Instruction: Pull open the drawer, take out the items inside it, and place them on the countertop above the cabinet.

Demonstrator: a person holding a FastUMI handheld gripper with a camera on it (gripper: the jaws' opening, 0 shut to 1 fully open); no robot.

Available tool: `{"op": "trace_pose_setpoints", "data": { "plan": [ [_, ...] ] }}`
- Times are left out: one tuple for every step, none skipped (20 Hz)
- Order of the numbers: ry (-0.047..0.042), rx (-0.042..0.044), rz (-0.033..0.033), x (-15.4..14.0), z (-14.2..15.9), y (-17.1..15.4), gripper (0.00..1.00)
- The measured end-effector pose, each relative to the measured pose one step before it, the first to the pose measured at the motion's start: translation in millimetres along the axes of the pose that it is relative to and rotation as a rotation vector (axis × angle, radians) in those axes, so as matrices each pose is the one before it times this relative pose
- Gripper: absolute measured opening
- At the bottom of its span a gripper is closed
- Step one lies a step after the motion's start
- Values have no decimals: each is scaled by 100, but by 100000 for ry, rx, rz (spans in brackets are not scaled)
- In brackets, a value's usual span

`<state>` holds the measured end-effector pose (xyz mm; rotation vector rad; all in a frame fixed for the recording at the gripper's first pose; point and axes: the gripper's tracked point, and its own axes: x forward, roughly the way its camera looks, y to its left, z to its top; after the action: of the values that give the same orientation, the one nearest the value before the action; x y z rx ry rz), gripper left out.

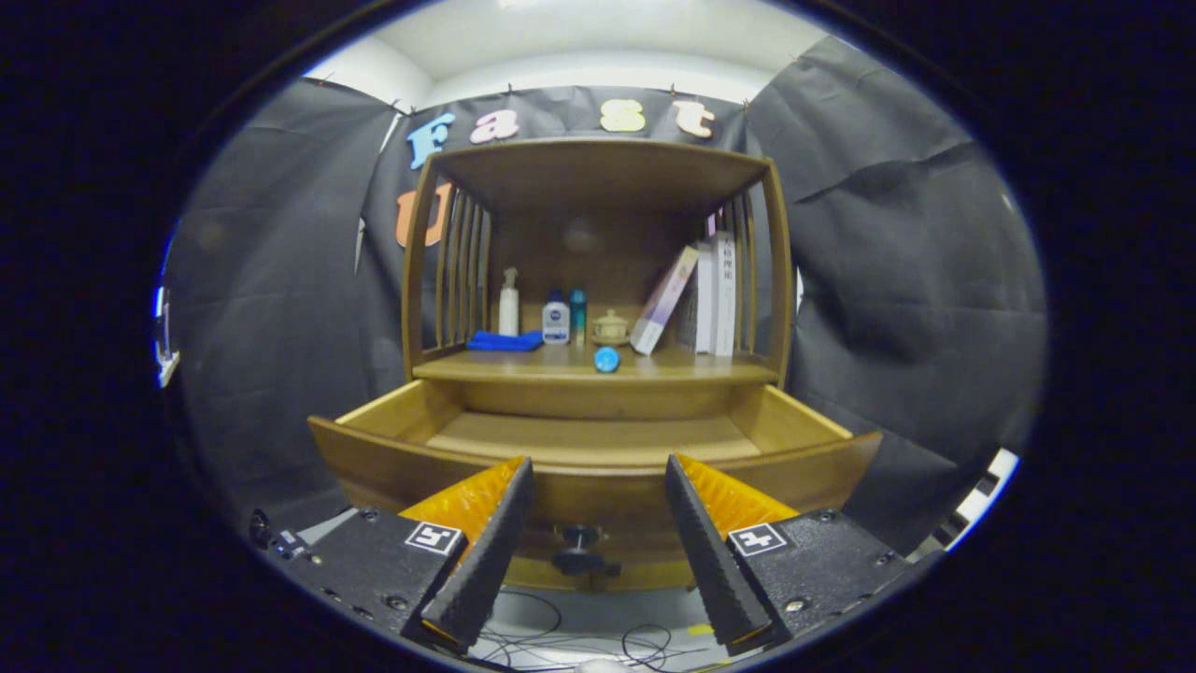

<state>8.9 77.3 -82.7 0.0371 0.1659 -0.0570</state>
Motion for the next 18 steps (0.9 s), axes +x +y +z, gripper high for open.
{"op": "trace_pose_setpoints", "data": {
  "plan": [
    [2353, -294, -486, 78, -1097, -181, 89],
    [2165, -625, -842, 308, -1081, -181, 89],
    [1817, -586, -402, 158, -911, -19, 89],
    [1978, -555, 248, 475, -919, 146, 89],
    [1557, -604, 109, 337, -694, 175, 89],
    [1277, -686, 237, 313, -521, 137, 89],
    [1032, -951, 36, 334, -209, 50, 89],
    [867, -1099, -618, 499, -184, -107, 89],
    [614, -753, -446, 204, -36, -65, 89],
    [244, -250, -215, 305, 4, 18, 89],
    [-320, -306, 405, 355, 127, 58, 89],
    [221, -256, -515, 665, -225, -2, 89],
    [517, 383, -314, 429, -55, -141, 89],
    [363, 487, -32, 234, 14, -5, 89],
    [-45, 296, -574, 472, 102, -148, 89],
    [178, 758, -1188, 147, -126, -222, 89],
    [-737, 420, -736, -93, 131, 8, 89],
    [-344, 801, -353, -111, 14, 129, 89]
  ]
}}
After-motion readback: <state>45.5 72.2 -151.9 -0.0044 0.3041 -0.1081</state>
